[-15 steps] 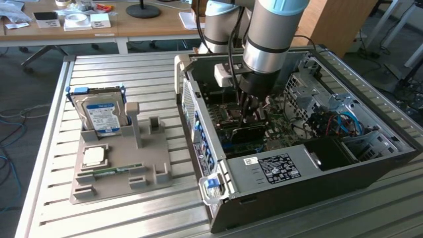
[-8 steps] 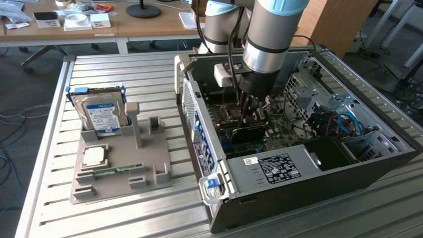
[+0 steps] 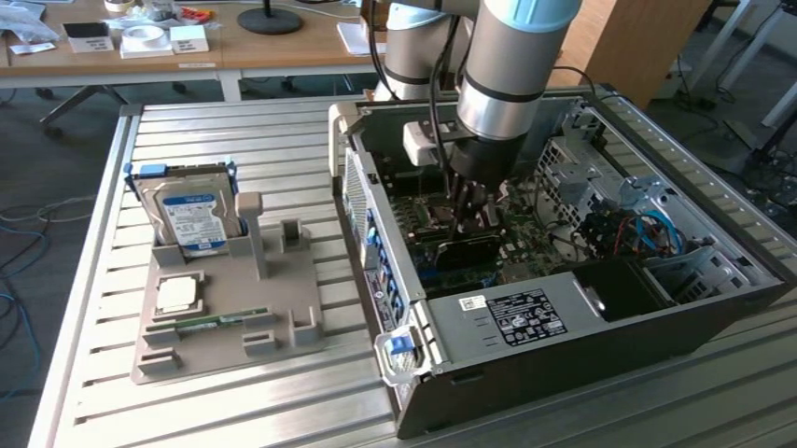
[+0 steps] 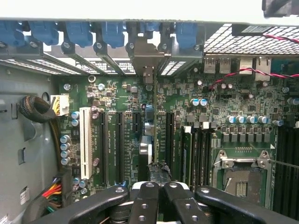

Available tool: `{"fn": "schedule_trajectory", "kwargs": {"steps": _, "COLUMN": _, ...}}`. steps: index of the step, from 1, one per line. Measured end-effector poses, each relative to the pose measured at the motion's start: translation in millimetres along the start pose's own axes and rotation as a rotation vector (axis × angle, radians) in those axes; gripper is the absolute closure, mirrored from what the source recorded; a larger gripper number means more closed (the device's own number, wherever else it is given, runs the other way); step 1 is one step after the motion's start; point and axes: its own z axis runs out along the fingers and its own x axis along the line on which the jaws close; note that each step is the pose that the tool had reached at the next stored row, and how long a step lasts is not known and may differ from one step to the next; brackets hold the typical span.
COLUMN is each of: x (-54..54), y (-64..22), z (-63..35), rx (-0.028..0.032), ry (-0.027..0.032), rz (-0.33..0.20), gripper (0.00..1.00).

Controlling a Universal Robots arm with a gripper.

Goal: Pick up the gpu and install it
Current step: 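Press down on the gpu until it lock into place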

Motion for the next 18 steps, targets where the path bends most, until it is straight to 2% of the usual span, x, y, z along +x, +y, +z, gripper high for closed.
{"fn": "schedule_trajectory", "kwargs": {"steps": 18, "x": 0.0, "y": 1.3, "z": 1.6, "rx": -0.0004, "ry": 0.0002, "rz": 0.0, "gripper": 0.89}}
